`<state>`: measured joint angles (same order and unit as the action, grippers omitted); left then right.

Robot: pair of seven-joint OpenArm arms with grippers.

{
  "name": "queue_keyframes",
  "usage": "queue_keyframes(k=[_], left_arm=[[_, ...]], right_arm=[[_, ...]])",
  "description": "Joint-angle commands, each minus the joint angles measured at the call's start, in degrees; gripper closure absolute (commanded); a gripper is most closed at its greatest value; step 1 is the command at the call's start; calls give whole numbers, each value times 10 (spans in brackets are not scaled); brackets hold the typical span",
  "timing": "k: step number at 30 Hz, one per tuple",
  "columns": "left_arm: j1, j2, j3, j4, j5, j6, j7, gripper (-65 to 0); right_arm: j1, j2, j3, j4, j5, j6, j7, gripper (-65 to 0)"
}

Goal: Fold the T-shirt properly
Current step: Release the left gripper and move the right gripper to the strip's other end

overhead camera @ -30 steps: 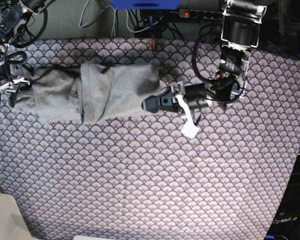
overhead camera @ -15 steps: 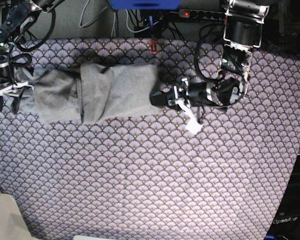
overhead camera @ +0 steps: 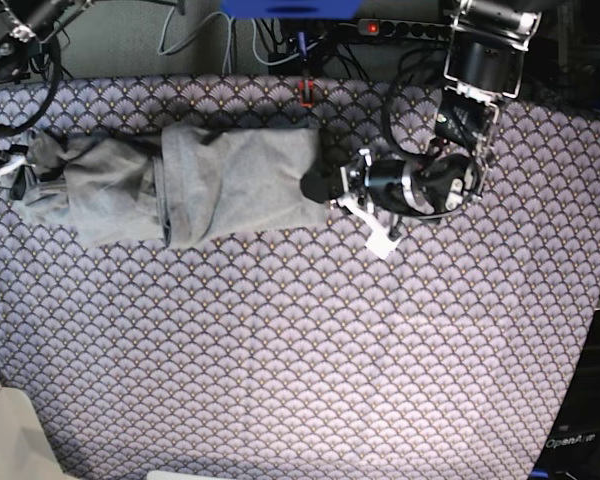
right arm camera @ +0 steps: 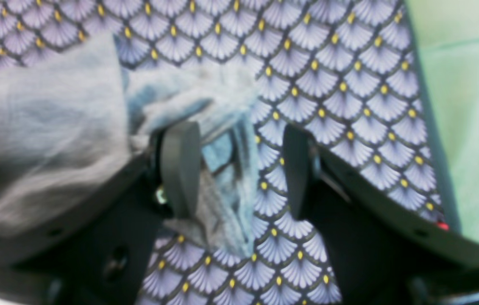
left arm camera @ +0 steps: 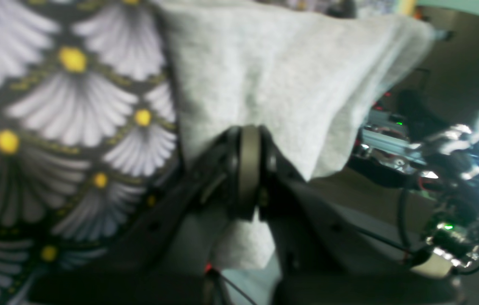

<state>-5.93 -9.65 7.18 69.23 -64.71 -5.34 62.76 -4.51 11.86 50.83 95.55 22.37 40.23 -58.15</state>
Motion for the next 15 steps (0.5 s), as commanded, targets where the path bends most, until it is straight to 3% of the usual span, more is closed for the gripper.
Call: queue_keyframes(k=[1, 4, 8, 11, 15], left_arm=[[-10, -1, -2, 8, -2, -1, 1, 0], [-10, -1, -2, 8, -2, -2, 0, 0], [-9, -1, -2, 8, -2, -2, 0, 0], [-9, -1, -2, 8, -2, -2, 0, 0], [-9, -1, -2, 8, -2, -2, 0, 0]], right_arm=[[1, 15, 1, 8, 26, -2, 0, -330], [0, 30, 0, 7, 72, -2, -45, -331], [0, 34, -1, 4, 97, -2, -94, -412], [1, 34, -1, -16, 116, -2, -103, -456], [6, 35, -3, -61, 120, -2, -100, -462]])
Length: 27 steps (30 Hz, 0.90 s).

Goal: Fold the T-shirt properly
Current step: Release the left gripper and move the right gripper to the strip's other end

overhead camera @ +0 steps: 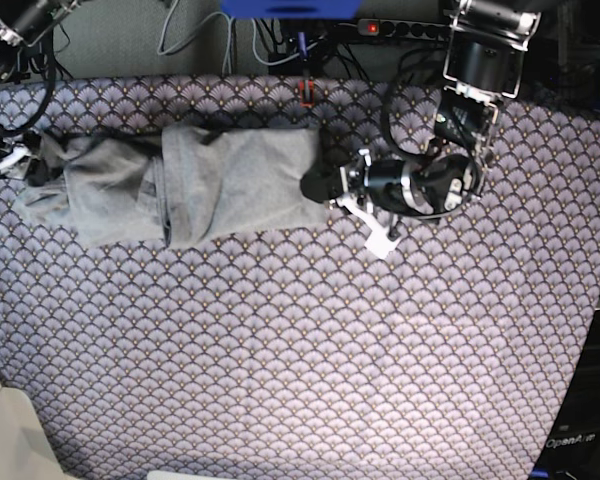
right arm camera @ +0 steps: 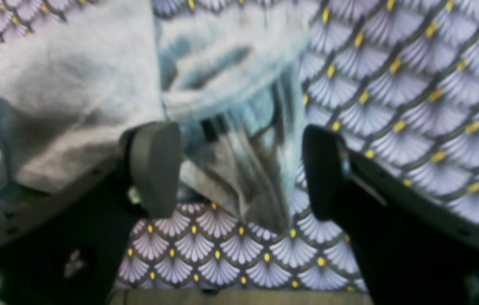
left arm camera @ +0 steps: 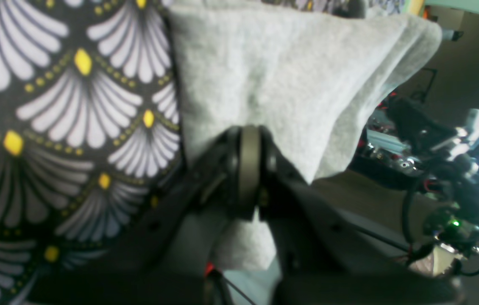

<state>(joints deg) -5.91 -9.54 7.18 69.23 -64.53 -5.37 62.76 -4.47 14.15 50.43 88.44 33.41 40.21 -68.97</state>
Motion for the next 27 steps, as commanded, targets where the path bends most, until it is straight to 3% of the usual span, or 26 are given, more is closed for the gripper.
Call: queue_keyframes(k=[1, 11, 20, 23, 27], left_arm=[[-9, -2, -2, 8, -4, -1, 0, 0], [-9, -2, -2, 8, -4, -1, -1, 0], [-9, -3, -3, 7, -4, -1, -1, 0], [-9, -3, -3, 7, -5, -1, -1, 0], [-9, -3, -3, 7, -7, 0, -1, 0]], right_arm=[[6, 13, 1, 0, 10, -2, 11, -462], [23, 35, -17, -27, 10, -2, 14, -463], [17, 35, -57, -29, 10, -2, 66, -463], [23, 36, -57, -71, 10, -2, 66, -463], [42, 65, -79, -163, 10, -2, 106, -463]])
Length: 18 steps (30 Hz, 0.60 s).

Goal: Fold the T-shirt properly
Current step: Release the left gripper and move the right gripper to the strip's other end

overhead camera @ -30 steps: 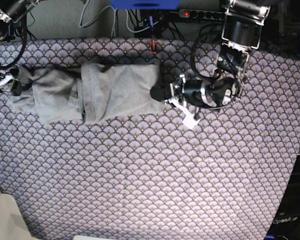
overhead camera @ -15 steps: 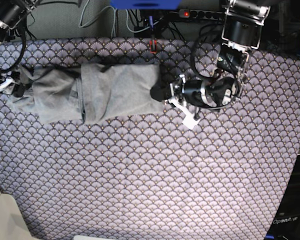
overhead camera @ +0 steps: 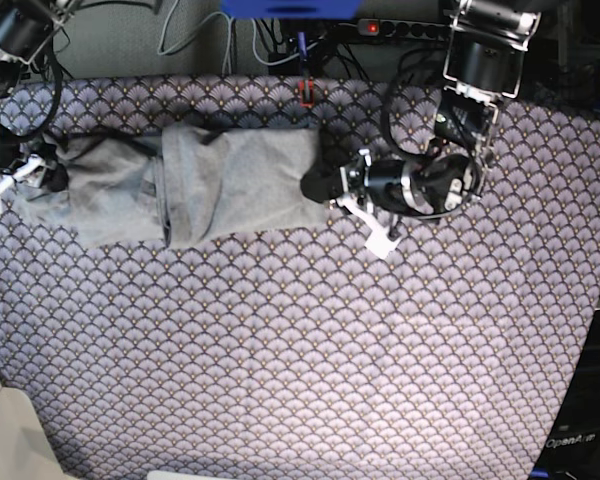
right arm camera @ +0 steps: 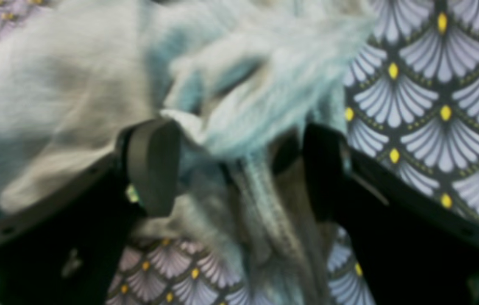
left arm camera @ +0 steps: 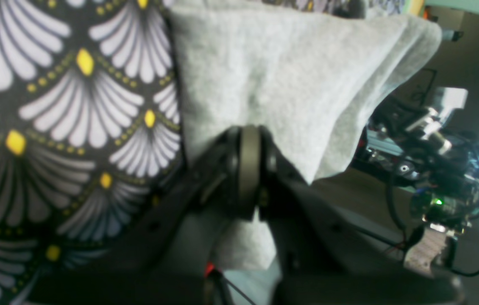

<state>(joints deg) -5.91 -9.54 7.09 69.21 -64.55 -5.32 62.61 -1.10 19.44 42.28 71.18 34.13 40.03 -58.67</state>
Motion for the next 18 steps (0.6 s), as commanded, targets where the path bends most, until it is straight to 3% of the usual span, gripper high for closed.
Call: queue_keyframes(k=[1, 5, 13, 18], left_arm=[[-8, -3, -2, 7, -6, 0, 0, 0], [-8, -2, -2, 7, -6, 1, 0, 0], [-9, -2, -3, 7, -6, 2, -1, 0], [-9, 1, -28, 7, -6, 2, 0, 0]], right_arm=[[11, 21, -5, -14, 3, 0, 17, -463], [13, 34, -17, -63, 3, 0, 53, -463], [12, 13, -33, -64, 3, 0, 51, -452], [12, -8, -31, -63, 3, 0, 50, -342]])
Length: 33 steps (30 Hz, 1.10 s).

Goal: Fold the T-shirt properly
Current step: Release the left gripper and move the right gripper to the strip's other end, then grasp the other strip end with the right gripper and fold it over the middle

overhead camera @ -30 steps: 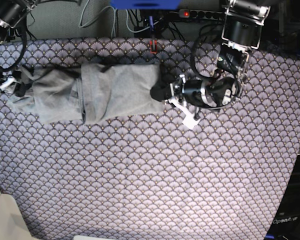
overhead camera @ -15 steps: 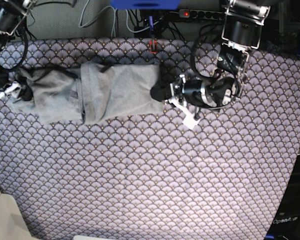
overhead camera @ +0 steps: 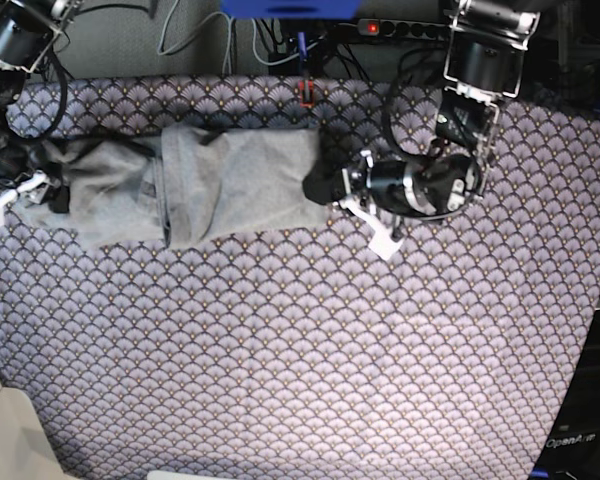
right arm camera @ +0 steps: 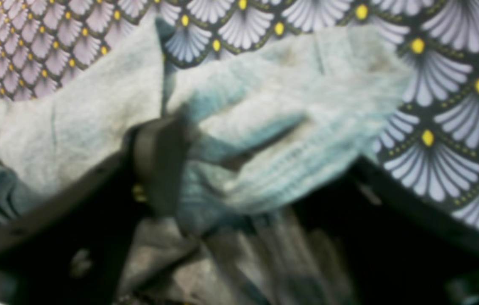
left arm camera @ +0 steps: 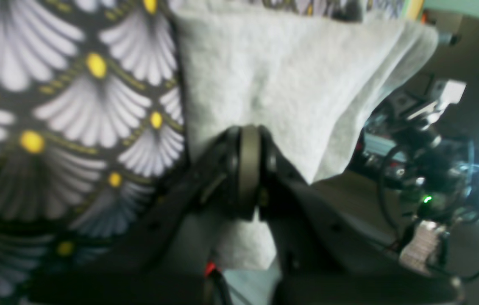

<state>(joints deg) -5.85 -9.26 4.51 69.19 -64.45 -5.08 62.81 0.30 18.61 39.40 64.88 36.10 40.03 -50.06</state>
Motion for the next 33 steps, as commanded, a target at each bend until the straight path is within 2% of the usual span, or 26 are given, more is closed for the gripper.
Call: queue_keyframes(k=[1, 8, 13, 17, 19, 23, 25, 31, 33], left_arm=[[-10, -2, -10, 7, -7, -1, 0, 0], [-11, -5, -21, 7, -7, -1, 4, 0], [-11, -5, -21, 8, -9, -4, 4, 0], [-11, -5, -27, 13, -11, -6, 0, 0], [-11, -1, -51, 13, -11, -8, -1, 0], [-11, 1, -105, 13, -11, -74, 4, 0], [-10, 0, -118, 13, -11, -89, 4, 0], [-2, -5, -121, 13, -11, -94, 5, 0], [4, -12, -121, 13, -11, -94, 5, 0]], right_arm=[[-2, -5, -2, 0, -17, 0, -36, -307], [-2, -14, -2, 0, -17, 0, -56, -93], [-1, -14, -2, 0, -17, 0, -55, 0], [-5, -15, -2, 48, -17, 0, -52, 0], [-7, -16, -2, 84, -17, 0, -55, 0], [-20, -17, -3, 145, -17, 0, -57, 0], [-29, -17, -3, 166, -17, 0, -57, 0], [-51, -36, -4, 245, -17, 0, -81, 0], [-56, -57, -14, 279, -17, 0, -90, 0]])
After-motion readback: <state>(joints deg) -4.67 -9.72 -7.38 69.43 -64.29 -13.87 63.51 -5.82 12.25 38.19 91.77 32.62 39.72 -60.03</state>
